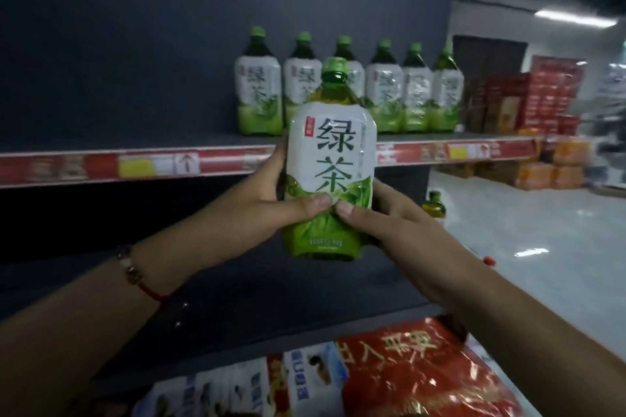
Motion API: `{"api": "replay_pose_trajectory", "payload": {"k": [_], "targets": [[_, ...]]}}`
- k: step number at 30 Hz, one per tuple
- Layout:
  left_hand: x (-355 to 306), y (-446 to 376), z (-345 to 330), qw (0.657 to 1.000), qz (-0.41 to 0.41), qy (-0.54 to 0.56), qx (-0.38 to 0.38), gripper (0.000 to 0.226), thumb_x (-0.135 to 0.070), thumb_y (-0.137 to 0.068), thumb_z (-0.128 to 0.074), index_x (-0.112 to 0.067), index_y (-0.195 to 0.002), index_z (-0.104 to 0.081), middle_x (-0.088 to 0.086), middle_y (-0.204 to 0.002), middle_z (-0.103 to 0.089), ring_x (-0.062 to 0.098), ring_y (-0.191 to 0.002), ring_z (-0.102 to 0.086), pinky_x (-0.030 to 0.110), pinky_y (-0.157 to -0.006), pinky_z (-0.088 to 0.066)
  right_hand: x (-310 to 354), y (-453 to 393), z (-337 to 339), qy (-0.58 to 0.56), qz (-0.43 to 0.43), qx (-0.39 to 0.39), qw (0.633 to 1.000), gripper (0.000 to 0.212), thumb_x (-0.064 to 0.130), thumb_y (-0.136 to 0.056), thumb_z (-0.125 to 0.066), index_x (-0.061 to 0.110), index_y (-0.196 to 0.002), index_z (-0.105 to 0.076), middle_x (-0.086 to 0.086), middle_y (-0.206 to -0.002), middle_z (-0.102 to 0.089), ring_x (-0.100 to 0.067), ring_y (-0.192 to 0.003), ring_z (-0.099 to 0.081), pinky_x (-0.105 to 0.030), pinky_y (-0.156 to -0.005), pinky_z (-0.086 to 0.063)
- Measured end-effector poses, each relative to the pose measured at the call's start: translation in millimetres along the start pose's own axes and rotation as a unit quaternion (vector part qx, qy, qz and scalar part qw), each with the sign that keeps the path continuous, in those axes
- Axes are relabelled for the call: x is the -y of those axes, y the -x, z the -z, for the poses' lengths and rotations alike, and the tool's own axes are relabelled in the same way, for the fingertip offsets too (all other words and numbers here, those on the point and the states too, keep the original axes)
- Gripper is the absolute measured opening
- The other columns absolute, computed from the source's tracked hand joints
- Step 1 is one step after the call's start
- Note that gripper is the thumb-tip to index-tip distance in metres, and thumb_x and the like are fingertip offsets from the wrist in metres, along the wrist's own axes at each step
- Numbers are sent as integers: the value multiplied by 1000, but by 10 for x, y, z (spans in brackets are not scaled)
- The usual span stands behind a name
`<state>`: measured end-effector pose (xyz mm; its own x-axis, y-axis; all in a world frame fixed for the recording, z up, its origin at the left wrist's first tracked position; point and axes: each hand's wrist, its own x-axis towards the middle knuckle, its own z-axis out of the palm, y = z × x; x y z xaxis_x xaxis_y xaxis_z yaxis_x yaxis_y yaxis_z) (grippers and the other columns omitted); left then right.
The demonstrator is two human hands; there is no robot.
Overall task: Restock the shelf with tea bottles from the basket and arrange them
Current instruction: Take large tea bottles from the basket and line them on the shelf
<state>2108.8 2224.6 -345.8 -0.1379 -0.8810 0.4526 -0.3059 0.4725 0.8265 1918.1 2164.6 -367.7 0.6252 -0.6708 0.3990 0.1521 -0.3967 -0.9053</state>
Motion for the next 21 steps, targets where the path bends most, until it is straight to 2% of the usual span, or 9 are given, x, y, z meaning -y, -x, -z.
{"api": "replay_pose_trajectory", "payload": {"k": [2,6,8,12,14,17,21], "targets": [[-119,83,347,998,-14,-33,-42,77,-25,-80,-68,-37,-147,-34,-30,-123,-64,-6,-115,-60,12,-85,-51,113,-307,-267,-8,28,25,999,47,13,-95,-59,19,-141,-47,4,-127,-67,-12,-116,-64,-25,-95,-53],[-257,235,947,988,-35,-81,-124,75,-26,-82,-67,-31,-149,-36,-19,-130,-64,2,-119,-61,21,-92,-53,277,-867,-747,-10,69,60,996,50,14,-97,-59,23,-144,-43,6,-128,-66,-8,-115,-64,-24,-96,-52],[-317,258,1205,983,-38,-98,-152,70,-25,-84,-66,-30,-148,-38,-15,-129,-66,4,-117,-63,22,-88,-55,379,-1132,-936,9,96,75,993,53,18,-97,-60,25,-146,-40,7,-131,-65,-7,-118,-62,-28,-100,-51],[-368,192,1633,966,-34,-159,-199,60,-27,-87,-67,-27,-143,-45,-15,-126,-67,-2,-113,-63,15,-84,-53,510,-1643,-1196,30,111,88,989,54,20,-94,-64,23,-143,-43,4,-129,-65,-11,-116,-64,-37,-102,-51],[-314,118,1800,962,-20,-175,-208,57,-27,-88,-69,-29,-141,-47,-17,-123,-68,-1,-112,-64,18,-86,-54,493,-1865,-1256,38,105,99,989,56,23,-90,-66,24,-142,-44,3,-129,-66,-14,-116,-64,-41,-103,-50],[-190,-26,2009,957,-4,-198,-210,53,-26,-88,-73,-36,-135,-50,-23,-118,-69,-2,-109,-65,23,-89,-55,407,-2150,-1272,67,92,99,989,54,20,-92,-66,25,-142,-44,4,-127,-66,-14,-114,-65,-40,-102,-51],[-19,-300,2226,950,29,-232,-209,47,-27,-89,-74,-37,-130,-56,-15,-116,-72,3,-105,-68,35,-94,-56,268,-2497,-1245,143,57,58,986,57,30,-88,-71,29,-140,-47,6,-126,-67,-14,-113,-64,-42,-104,-49]]}}
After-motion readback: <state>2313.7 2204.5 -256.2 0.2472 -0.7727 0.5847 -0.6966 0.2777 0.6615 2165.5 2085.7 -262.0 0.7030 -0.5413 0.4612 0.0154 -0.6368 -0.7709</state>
